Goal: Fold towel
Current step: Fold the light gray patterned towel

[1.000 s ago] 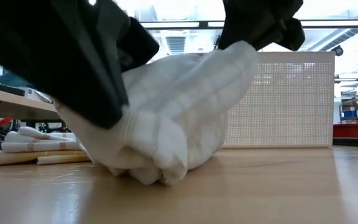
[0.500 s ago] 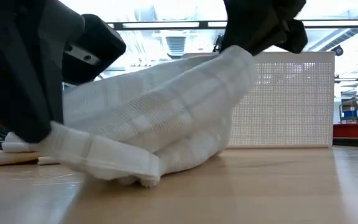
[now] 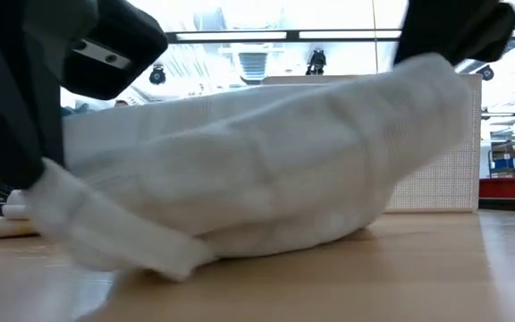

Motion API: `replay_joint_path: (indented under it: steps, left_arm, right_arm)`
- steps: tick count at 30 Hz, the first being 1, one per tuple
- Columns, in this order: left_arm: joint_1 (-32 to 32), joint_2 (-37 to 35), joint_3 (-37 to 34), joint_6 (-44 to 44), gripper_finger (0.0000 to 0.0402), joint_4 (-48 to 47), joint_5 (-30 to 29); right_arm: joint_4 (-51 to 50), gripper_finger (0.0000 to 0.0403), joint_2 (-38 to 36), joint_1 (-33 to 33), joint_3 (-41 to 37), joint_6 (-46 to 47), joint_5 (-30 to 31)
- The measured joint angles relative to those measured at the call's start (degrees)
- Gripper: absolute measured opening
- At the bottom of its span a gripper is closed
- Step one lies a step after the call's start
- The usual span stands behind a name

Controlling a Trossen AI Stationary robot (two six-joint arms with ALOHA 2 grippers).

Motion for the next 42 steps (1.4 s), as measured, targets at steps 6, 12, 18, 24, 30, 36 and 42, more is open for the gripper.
replay_joint_path:
  steps: [6, 12, 18, 24, 30, 36, 42]
  left_arm:
    - [-1.09, 0.00, 0.00, -0.74, 0.0001, 1.40, -0.02]
    - [-1.21, 0.00, 0.00, 1.52, 0.0001, 7.83, 0.04]
    - [-1.16, 0.00, -0.11, 1.20, 0.0001, 9.12, 2.84]
    - [-1.17, 0.00, -0.33, -0.11, 0.0001, 8.69, 3.13]
    - [-1.24, 0.93, -0.85, -5.56, 0.0001, 7.16, 12.14]
    - [-1.60, 1.86, -1.20, -14.83, 0.0001, 4.62, 16.99]
    - [-2.36, 1.53, -1.33, -23.75, 0.0013, 6.26, 18.47]
  right_arm:
    - [-1.16, 0.0103, 0.00, 2.30, 0.00, 0.25, -1.89]
    - [1.25, 0.0118, -0.06, 3.33, 0.74, 3.40, 8.60]
    - [9.47, 0.0087, 1.58, 1.32, 0.70, -2.36, 12.96]
    - [13.08, 0.0042, 6.94, -0.97, 0.61, -3.64, 5.64]
    - [8.51, 0.0004, 10.75, -2.72, 0.61, -1.35, -4.26]
    - [5.39, 0.0001, 11.17, -2.70, 0.68, 0.21, -4.24]
    - [5.04, 0.0001, 11.15, -2.83, 0.68, 0.00, -4.17]
